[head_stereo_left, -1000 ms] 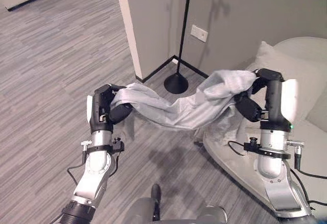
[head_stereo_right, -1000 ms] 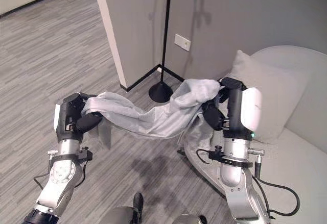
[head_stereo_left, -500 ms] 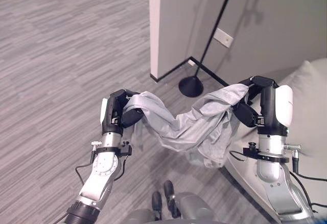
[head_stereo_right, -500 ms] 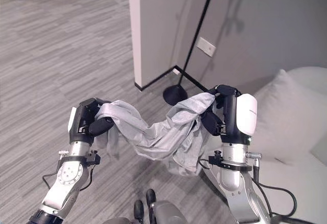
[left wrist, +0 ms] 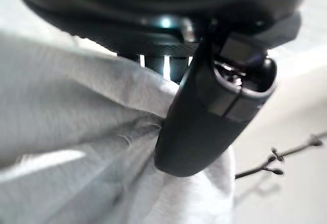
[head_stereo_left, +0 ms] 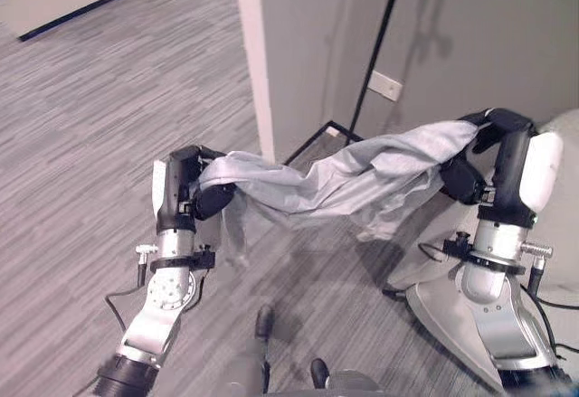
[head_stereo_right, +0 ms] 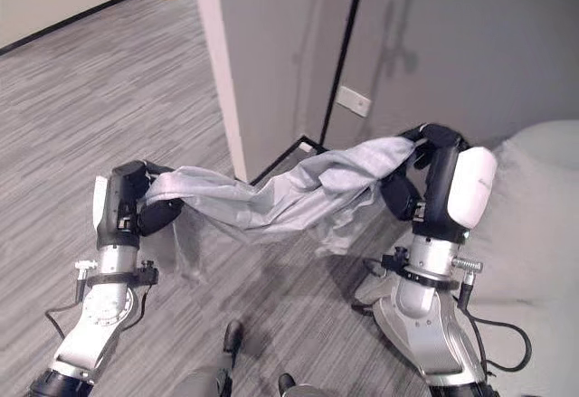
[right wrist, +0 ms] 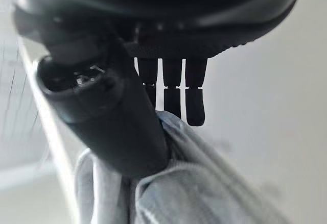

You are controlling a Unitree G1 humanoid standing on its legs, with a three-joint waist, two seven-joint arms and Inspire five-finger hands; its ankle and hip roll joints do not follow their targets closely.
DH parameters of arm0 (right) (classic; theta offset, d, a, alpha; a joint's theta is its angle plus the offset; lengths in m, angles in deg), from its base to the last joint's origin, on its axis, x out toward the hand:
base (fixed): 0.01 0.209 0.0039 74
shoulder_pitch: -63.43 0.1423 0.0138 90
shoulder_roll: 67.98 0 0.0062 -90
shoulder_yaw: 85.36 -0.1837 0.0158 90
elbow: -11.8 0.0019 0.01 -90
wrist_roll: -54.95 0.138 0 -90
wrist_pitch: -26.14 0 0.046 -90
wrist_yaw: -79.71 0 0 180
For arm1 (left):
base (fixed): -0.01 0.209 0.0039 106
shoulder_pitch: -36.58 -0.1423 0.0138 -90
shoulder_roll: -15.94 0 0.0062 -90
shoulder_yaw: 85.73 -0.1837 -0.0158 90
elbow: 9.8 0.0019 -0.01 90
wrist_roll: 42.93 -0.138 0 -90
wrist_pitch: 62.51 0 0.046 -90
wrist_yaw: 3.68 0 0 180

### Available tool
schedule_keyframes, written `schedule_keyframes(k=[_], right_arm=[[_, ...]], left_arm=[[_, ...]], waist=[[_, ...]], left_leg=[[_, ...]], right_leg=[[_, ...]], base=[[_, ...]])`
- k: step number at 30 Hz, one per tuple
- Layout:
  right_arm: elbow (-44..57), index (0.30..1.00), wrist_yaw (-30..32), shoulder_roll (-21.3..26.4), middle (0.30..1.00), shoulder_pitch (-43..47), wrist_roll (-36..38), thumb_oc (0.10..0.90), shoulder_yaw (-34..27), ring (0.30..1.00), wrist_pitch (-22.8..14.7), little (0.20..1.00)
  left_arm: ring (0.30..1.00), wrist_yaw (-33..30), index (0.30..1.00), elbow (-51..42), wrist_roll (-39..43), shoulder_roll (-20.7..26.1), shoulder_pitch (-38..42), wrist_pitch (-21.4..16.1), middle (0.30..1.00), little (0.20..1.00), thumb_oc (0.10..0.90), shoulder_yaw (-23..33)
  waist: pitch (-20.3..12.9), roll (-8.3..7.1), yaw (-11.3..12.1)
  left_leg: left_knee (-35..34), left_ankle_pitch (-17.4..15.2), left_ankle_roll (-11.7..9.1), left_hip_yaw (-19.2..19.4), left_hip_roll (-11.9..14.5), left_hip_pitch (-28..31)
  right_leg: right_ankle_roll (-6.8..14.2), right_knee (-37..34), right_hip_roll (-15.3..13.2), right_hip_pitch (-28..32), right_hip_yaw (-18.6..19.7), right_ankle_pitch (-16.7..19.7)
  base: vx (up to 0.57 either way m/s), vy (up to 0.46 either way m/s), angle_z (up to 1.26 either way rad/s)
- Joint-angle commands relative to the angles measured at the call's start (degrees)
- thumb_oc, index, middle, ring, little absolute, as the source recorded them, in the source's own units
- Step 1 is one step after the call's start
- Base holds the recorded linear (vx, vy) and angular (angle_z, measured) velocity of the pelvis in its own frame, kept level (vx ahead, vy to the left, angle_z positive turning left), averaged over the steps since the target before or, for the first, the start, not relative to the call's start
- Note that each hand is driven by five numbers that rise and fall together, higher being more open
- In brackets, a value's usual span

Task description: Hang the clothes on the sofa on the clothes rack.

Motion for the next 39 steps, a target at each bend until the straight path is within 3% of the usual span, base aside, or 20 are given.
schedule_keyframes(k=[1, 3, 7, 8, 9, 13, 14, 16, 18, 19, 21, 23, 27, 29, 30, 31, 32, 35, 37, 39], right_arm=[[4.89, 0.3, 8.16, 2.25, 0.3, 0.36, -7.44, 0.4, -8.25, 0.3, 0.7, 0.3], [6.23, 0.3, 8.4, 1.86, 0.3, -0.11, -11.69, 0.4, -11.23, 0.3, 4.35, 0.3], [6.49, 0.3, 8.62, 1.71, 0.3, 2.72, -15.57, 0.4, -12.31, 0.3, 8.08, 0.3], [6.19, 0.3, 8.75, 2.55, 0.3, 5.71, -17.85, 0.4, -12.22, 0.3, 9.72, 0.3], [6.05, 0.3, 8.78, 3.22, 0.3, 7.67, -19.33, 0.4, -12.07, 0.3, 10.54, 0.3], [4.55, 0.3, 9.75, 3.76, 0.3, 11.59, -20.89, 0.4, -11.48, 0.3, 11.67, 0.3], [3.68, 0.3, 9.82, 4.25, 0.3, 12.76, -21.37, 0.4, -11.11, 0.3, 12.15, 0.3], [2.88, 0.3, 10.07, 4.92, 0.3, 13.34, -21.63, 0.4, -11.05, 0.3, 12.27, 0.3], [-0.09, 0.3, 11.2, 7.4, 0.3, 14.01, -21.16, 0.4, -11.48, 0.3, 13.7, 0.3], [-0.49, 0.3, 11.5, 7.58, 0.3, 14.23, -20.99, 0.4, -11.35, 0.3, 13.68, 0.3], [-3.5, 0.3, 12.47, 9.34, 0.3, 14.6, -20.52, 0.4, -10.81, 0.3, 14.61, 0.3], [-6.21, 0.3, 13.13, 12.16, 0.3, 14.28, -20.69, 0.4, -10.55, 0.3, 14.53, 0.3], [-8.25, 0.3, 12.43, 15.65, 0.3, 15.7, -19.45, 0.4, -9.29, 0.3, 9.92, 0.3], [-10.5, 0.3, 12.32, 18.96, 0.3, 19.0, -17.36, 0.4, -6.08, 0.3, 6.56, 0.3], [-11.92, 0.3, 10.96, 22.19, 0.3, 20.88, -15.53, 0.4, -3.6, 0.3, 4.59, 0.3], [-12.5, 0.3, 11.1, 22.37, 0.3, 21.52, -15.24, 0.4, -3.34, 0.3, 4.42, 0.3], [-14.22, 0.3, 10.17, 27.74, 0.3, 24.95, -14.05, 0.4, -0.69, 0.3, 2.88, 0.3], [-17.34, 0.3, 9.37, 31.31, 0.3, 31.0, -13.12, 0.4, 3.52, 0.3, 2.65, 0.3], [-19.62, 0.3, 8.06, 35.25, 0.3, 36.76, -12.6, 0.4, 7.54, 0.3, 1.98, 0.3], [-21.87, 0.3, 8.02, 35.76, 0.3, 39.49, -12.1, 0.4, 9.84, 0.3, 1.59, 0.3]], left_arm=[[0.3, -5.27, 0.3, -5.96, -6.32, 1.18, 5.4, -6.01, 0.3, 0.3, 0.4, 4.4], [0.3, -5.0, 0.3, -6.4, -7.83, 2.56, 7.43, -5.98, 0.3, 0.3, 0.4, 4.1], [0.3, -5.93, 0.3, -5.95, -8.52, 3.49, 11.36, -5.86, 0.3, 0.3, 0.4, 3.86], [0.3, -6.82, 0.3, -5.47, -9.35, 3.85, 13.76, -5.68, 0.3, 0.3, 0.4, 3.24], [0.3, -7.08, 0.3, -5.18, -10.44, 4.3, 14.91, -5.62, 0.3, 0.3, 0.4, 3.04], [0.3, -7.18, 0.3, -5.69, -12.6, 4.09, 15.37, -5.43, 0.3, 0.3, 0.4, 3.05], [0.3, -7.24, 0.3, -6.42, -12.47, 3.62, 15.06, -6.13, 0.3, 0.3, 0.4, 3.1], [0.3, -7.16, 0.3, -6.62, -12.5, 3.23, 14.61, -6.44, 0.3, 0.3, 0.4, 3.23], [0.3, -7.45, 0.3, -5.41, -14.17, 3.57, 14.75, -6.32, 0.3, 0.3, 0.4, 2.55], [0.3, -7.61, 0.3, -5.28, -14.3, 3.5, 14.87, -6.37, 0.3, 0.3, 0.4, 2.45], [0.3, -9.55, 0.3, -2.85, -17.8, 4.1, 16.01, -5.25, 0.3, 0.3, 0.4, 2.81], [0.3, -13.63, 0.3, 0.1, -26.45, 7.61, 18.57, -2.28, 0.3, 0.3, 0.4, 3.97], [0.3, -18.24, 0.3, 5.65, -32.62, 10.7, 20.82, 0.27, 0.3, 0.3, 0.4, 5.84], [0.3, -19.78, 0.3, 10.39, -32.11, 12.82, 25.32, 1.0, 0.3, 0.3, 0.4, 4.95], [0.3, -19.64, 0.3, 13.59, -30.8, 15.21, 28.63, 1.75, 0.3, 0.3, 0.4, 3.75], [0.3, -19.78, 0.3, 14.14, -30.62, 15.33, 29.28, 1.69, 0.3, 0.3, 0.4, 3.48], [0.3, -19.55, 0.3, 19.04, -30.05, 19.45, 33.24, 2.9, 0.3, 0.3, 0.4, 1.47], [0.3, -18.95, 0.3, 22.45, -29.75, 22.05, 37.25, 3.8, 0.3, 0.3, 0.4, -0.82], [0.3, -19.11, 0.3, 25.46, -31.46, 26.84, 41.66, 5.19, 0.3, 0.3, 0.4, -2.84], [0.3, -19.08, 0.3, 26.54, -31.3, 27.45, 43.29, 5.24, 0.3, 0.3, 0.4, -3.71]], waist=[[-6.49, 0.44, 0.02], [-8.39, 0.6, -0.96], [-9.28, 0.81, -0.81], [-8.77, 0.98, -1.06], [-7.9, 1.3, -0.61], [-7.15, 2.12, 0.14], [-7.27, 1.94, 0.49], [-7.4, 2.13, 0.75], [-7.46, 2.32, 1.25], [-7.48, 2.62, 1.44], [-7.19, 2.62, 1.43], [-7.84, 1.36, 2.1], [-9.45, 0.57, 2.7], [-9.64, -0.03, 3.24], [-9.6, -1.16, 3.99], [-9.26, -1.23, 3.73], [-8.76, -2.22, 4.18], [-7.8, -2.38, 4.02], [-8.01, -2.61, 4.45], [-8.4, -2.91, 4.42]], left_leg=[[-3.06, 3.4, -0.36, 3.8, 0.66, 4.85], [-2.2, 1.88, 1.08, 5.38, -0.75, 6.75], [-3.07, 0.28, 3.44, 7.87, -1.52, 10.21], [-3.36, -1.27, 5.06, 9.41, -2.17, 13.2], [-3.36, -2.2, 6.0, 10.91, -2.28, 14.75], [-3.36, -4.77, 7.46, 14.3, -2.89, 17.65], [-3.36, -5.84, 7.31, 15.78, -2.88, 19.03], [-3.36, -6.41, 6.75, 16.37, -2.19, 19.29], [-3.36, -7.69, 5.44, 17.29, -0.77, 20.71], [-3.36, -7.61, 5.37, 17.5, -0.44, 20.62], [-3.36, -8.98, 4.2, 18.28, 0.8, 22.42], [-3.36, -10.82, 3.34, 18.64, 1.6, 24.34], [2.05, -10.94, 1.61, 18.12, 4.62, 25.68], [11.96, -7.26, -0.03, 17.91, 5.27, 22.17], [20.53, -2.14, -0.87, 17.96, 6.39, 18.85], [22.09, -2.42, -1.05, 17.56, 6.47, 17.94], [31.9, 1.56, -1.26, 17.78, 8.0, 13.84], [36.92, -0.68, -0.53, 19.03, 8.8, 10.01], [32.94, -6.29, 0.0, 18.91, 6.23, 6.24], [28.87, -7.91, 0.29, 19.21, 5.54, 6.84]], right_leg=[[-0.62, -2.22, 2.97, -0.22, -4.67, 0.25], [0.84, 1.32, 0.4, -0.24, -3.5, -0.56], [2.44, 12.22, -0.52, -4.0, -2.91, -1.21], [3.79, 21.66, -1.31, -8.2, -4.42, 4.31], [3.81, 27.89, -2.51, -11.13, -6.57, 6.61], [1.92, 38.65, -8.73, -15.07, -16.66, 7.05], [2.58, 38.24, -9.39, -16.83, -20.47, 5.58], [2.45, 36.14, -7.76, -18.26, -21.18, 3.04], [3.5, 21.85, -4.88, -20.24, -22.15, -0.13], [3.34, 20.57, -4.44, -19.78, -22.24, 0.64], [5.04, 8.21, -2.61, -19.43, -21.44, 3.72], [5.29, 1.62, -1.56, -16.34, -19.24, 6.6], [3.34, 1.98, 0.99, -12.78, -17.61, 5.38], [1.85, 0.6, 1.47, -9.71, -18.43, 4.68], [0.16, -0.73, 1.85, -6.78, -18.41, 3.76], [-0.08, -1.12, 1.91, -6.64, -18.67, 3.96], [-1.53, -2.23, 2.42, -3.98, -19.28, 3.33], [-2.23, -2.87, 2.61, -2.36, -19.82, 2.59], [-1.4, -2.65, 1.72, -1.84, -19.7, 2.34], [-0.86, -2.44, 0.86, -2.0, -20.06, 1.97]], base=[[0.66, 0.446, -0.33], [0.6, 0.44, -0.62], [0.33, 0.248, -0.49], [0.24, 0.217, -0.66], [0.3, 0.296, -0.79], [0.21, 0.163, -0.68], [0.28, 0.076, -0.5], [0.2, -0.042, -0.57], [0.24, -0.149, -0.45], [0.23, -0.158, -0.32], [0.25, -0.155, -0.42], [0.5, -0.306, -0.18], [0.36, -0.239, 0.14], [0.4, -0.319, 0.01], [0.27, -0.296, -0.05], [0.32, -0.351, 0.07], [0.12, -0.186, 0.12], [0.14, -0.123, 0.38], [0.16, 0.031, 0.14], [0.14, 0.076, 0.09]])
